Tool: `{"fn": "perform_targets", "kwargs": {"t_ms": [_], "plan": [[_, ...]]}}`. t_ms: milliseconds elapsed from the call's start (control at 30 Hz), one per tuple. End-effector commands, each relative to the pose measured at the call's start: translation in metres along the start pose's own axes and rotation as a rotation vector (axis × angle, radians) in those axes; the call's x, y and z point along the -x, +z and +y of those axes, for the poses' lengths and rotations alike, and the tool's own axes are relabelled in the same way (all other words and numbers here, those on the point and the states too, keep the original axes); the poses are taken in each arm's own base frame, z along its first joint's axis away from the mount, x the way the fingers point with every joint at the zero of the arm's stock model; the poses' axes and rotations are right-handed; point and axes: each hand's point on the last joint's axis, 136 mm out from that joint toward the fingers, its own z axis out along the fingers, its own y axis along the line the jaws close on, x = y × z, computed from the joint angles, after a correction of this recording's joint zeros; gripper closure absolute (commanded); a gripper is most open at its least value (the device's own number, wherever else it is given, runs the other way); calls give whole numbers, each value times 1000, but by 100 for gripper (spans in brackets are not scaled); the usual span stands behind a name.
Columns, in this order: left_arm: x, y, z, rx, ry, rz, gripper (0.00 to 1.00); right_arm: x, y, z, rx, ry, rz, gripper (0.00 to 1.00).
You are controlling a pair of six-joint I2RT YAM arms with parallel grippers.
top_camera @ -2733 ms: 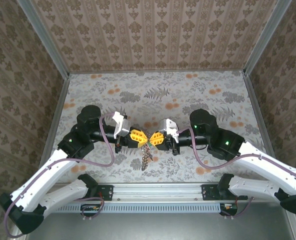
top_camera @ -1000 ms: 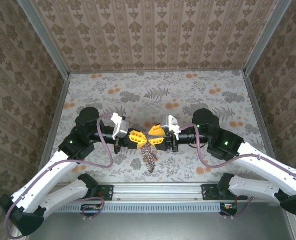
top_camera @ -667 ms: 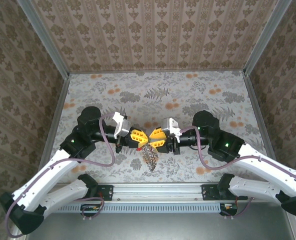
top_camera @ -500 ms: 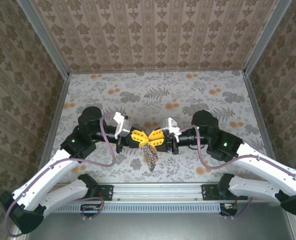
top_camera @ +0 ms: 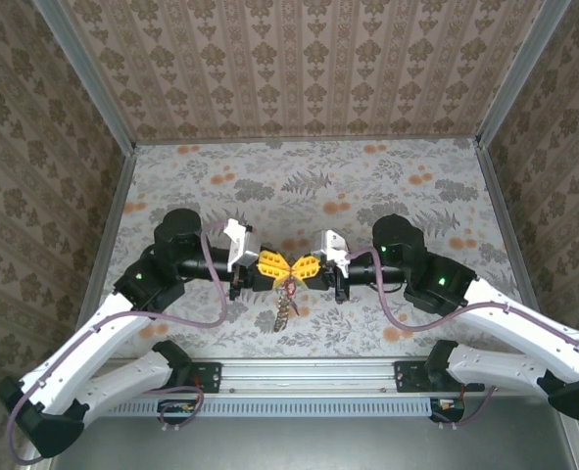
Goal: Put the keys on the keyring
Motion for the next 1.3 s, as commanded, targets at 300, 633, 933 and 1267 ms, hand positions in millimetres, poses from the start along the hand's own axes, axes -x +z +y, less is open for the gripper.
{"fn": "perform_targets", "kwargs": {"t_ms": [300,633,933,1267], "plan": [[-38,9,26,161,29,293,68,-16,-2,-20,-103,-42,155,100],[-45,16,30,147,23,309,82,-10,3,-12,-49,-43,129,100],[-26,12,15,102,52,166,100,-16,3,-9,-38,-24,122,94],[11,5,2,4,60,-101,100,-13,5,9,56,-26,47,82]]}}
